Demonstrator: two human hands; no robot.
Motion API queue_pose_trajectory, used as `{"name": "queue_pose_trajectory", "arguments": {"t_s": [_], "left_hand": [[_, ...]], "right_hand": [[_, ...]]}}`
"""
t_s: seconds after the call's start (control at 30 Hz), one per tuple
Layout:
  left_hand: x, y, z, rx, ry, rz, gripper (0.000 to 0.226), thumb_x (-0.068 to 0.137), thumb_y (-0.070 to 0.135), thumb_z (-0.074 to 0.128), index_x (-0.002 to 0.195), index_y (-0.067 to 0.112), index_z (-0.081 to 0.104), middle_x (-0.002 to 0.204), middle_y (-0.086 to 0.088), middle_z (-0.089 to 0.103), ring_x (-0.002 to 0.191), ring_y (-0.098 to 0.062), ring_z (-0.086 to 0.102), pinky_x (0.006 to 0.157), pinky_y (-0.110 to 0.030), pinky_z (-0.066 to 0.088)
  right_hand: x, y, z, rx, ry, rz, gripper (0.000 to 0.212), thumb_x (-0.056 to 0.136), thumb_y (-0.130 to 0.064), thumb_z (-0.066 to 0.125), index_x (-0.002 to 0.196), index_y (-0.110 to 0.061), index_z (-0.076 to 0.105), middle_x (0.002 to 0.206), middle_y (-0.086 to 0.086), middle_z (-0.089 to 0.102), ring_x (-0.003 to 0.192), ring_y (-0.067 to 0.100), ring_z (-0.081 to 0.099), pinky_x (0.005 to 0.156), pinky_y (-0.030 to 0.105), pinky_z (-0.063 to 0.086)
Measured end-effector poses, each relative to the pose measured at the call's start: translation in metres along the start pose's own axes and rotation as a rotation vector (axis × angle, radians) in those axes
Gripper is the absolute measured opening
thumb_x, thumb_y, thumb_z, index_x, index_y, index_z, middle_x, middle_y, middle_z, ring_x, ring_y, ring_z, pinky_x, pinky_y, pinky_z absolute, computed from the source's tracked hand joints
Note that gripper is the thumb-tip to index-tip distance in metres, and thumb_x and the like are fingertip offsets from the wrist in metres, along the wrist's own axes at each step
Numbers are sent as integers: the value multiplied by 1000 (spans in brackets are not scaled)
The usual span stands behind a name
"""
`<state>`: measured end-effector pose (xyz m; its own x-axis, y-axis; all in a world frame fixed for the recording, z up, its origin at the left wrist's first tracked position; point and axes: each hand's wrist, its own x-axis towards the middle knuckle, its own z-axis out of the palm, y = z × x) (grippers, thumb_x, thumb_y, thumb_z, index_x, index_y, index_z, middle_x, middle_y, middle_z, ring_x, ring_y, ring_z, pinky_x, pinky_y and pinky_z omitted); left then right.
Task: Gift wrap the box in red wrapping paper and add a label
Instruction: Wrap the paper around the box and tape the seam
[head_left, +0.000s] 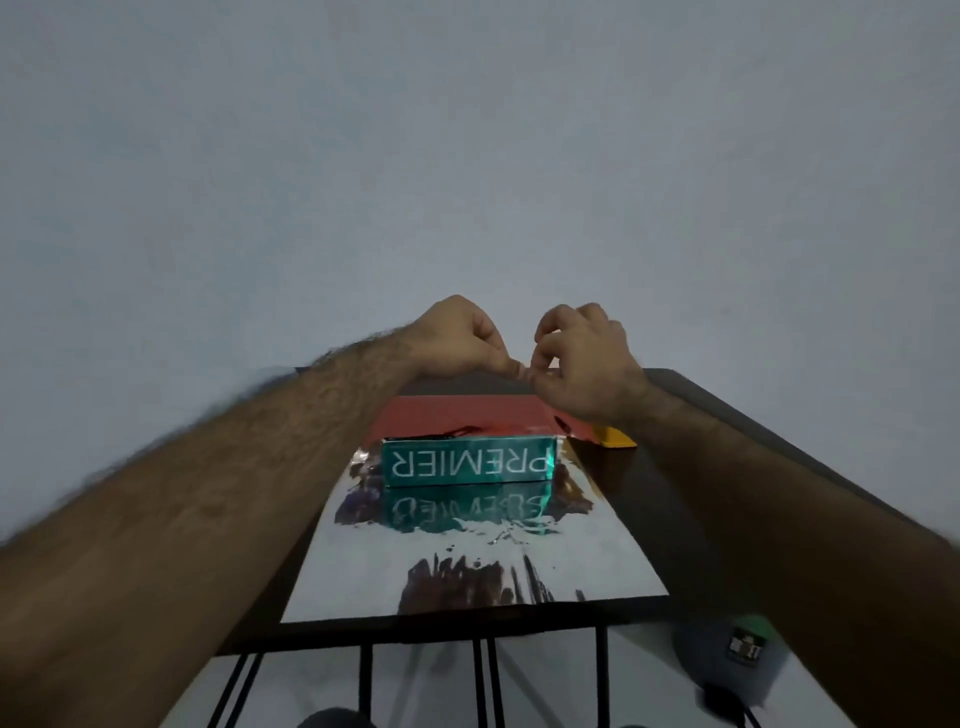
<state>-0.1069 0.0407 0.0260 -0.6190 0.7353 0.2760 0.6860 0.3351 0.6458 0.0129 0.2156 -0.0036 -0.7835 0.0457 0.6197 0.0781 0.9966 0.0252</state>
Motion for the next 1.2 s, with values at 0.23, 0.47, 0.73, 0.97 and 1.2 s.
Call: {"name": "queue_pose_trajectory", "arguments": {"t_s": [0.23, 0.47, 0.73, 0.97, 1.2], "left_hand": [[-40, -21, -29, -55, 6, -51, 10, 78, 19, 91, 82, 11, 85, 86, 0, 82, 89, -8, 77, 90, -34, 63], [-55, -43, -36, -42, -9, -118, 6, 79, 5, 87, 82, 10, 84, 79, 1, 80, 77, -6, 71, 70, -23, 58], [-64, -60, -51, -172, 8, -182, 12, 93, 6, 72, 93, -3, 80, 88, -8, 82, 81, -14, 73, 78, -30, 55], [-66, -89, -54, -345, 68, -238, 11, 94, 9, 71, 88, 6, 80, 94, -11, 81, 84, -17, 69, 77, -36, 50], [-69, -107, -34, -401, 146, -232, 5, 97, 11, 74, 92, 9, 72, 104, -17, 79, 81, -16, 66, 73, -33, 53]], "right_hand": [[13, -53, -6, 25, -131, -43, 15, 89, -33, 66, 90, -24, 78, 128, -12, 58, 123, 21, 44, 93, 40, 29], [17, -78, 1, 61, -205, -41, 12, 86, -32, 68, 78, -25, 73, 123, -12, 59, 119, 20, 45, 91, 40, 27], [24, -89, 3, 951, -264, 528, 17, 85, -30, 85, 90, -14, 84, 90, -5, 81, 75, 4, 68, 59, 20, 47], [27, -71, 39, 594, -266, 338, 13, 98, -21, 70, 105, -17, 81, 97, -7, 74, 89, 6, 67, 76, 22, 53], [14, -62, 59, 411, -457, 153, 24, 107, -33, 56, 117, -24, 76, 98, 1, 76, 86, 26, 72, 76, 40, 63]]}}
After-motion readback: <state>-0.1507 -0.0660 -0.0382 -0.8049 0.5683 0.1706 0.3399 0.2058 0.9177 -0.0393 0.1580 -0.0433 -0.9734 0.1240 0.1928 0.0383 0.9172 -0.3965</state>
